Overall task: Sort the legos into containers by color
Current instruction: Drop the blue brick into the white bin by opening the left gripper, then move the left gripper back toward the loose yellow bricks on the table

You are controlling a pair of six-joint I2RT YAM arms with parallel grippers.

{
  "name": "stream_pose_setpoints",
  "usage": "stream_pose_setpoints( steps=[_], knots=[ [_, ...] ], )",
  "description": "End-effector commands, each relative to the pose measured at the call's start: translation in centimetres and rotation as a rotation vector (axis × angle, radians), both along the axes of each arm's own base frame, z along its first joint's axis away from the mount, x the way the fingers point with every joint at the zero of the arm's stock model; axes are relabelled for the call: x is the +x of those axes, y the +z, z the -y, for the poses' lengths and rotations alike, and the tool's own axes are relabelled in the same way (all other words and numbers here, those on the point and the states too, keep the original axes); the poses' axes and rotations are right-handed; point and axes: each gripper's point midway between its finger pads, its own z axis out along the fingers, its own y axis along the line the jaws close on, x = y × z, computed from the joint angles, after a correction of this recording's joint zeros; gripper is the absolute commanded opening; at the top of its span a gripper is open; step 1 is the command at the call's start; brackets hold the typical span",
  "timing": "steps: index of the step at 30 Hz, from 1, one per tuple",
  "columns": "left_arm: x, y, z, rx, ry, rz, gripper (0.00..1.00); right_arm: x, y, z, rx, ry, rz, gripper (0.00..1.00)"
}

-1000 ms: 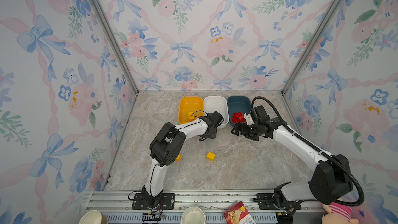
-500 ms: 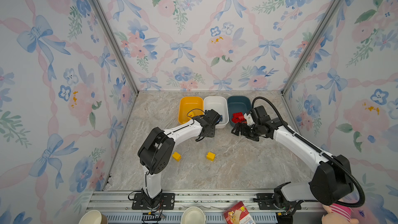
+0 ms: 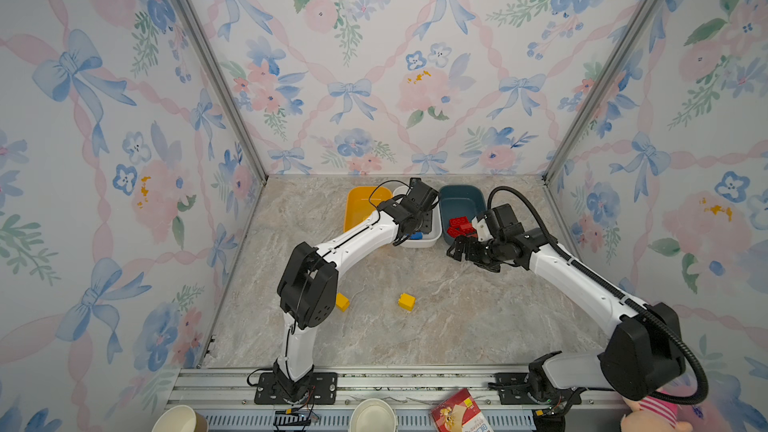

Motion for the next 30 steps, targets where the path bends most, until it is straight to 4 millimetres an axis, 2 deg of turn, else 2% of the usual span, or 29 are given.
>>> stream_pose_setpoints(
  steps=[1,6,11,15,21,30],
  knots=[
    [2.1,-2.5,0.5,0.038,-0.008,-0.021,0.34,-0.6,-0.1,0.5,0.000,-0.019,-0.008,0.97],
    [4.0,-5.1,0.7,0.042,0.005,-0.051,0.34,-0.6,0.2,0.8,-0.005,-0.024,-0.002,0.97],
    [4.3,-7.2,0.4,0.061,0.007,-0.083,0.35,-0.7,0.2,0.9,-0.008,-0.021,-0.004,0.97],
    [4.2,-7.7,0.4,0.067,0.005,-0.094,0.44,-0.6,0.0,0.8,-0.006,-0.022,-0.009,0.97],
    [4.2,-7.1,0.3,0.061,0.004,-0.085,0.59,-0.4,0.0,0.6,0.001,-0.022,-0.010,0.97],
    [3.7,-4.8,-0.2,0.036,0.014,-0.061,0.64,0.0,0.6,0.5,0.000,-0.013,-0.003,0.97]
  ],
)
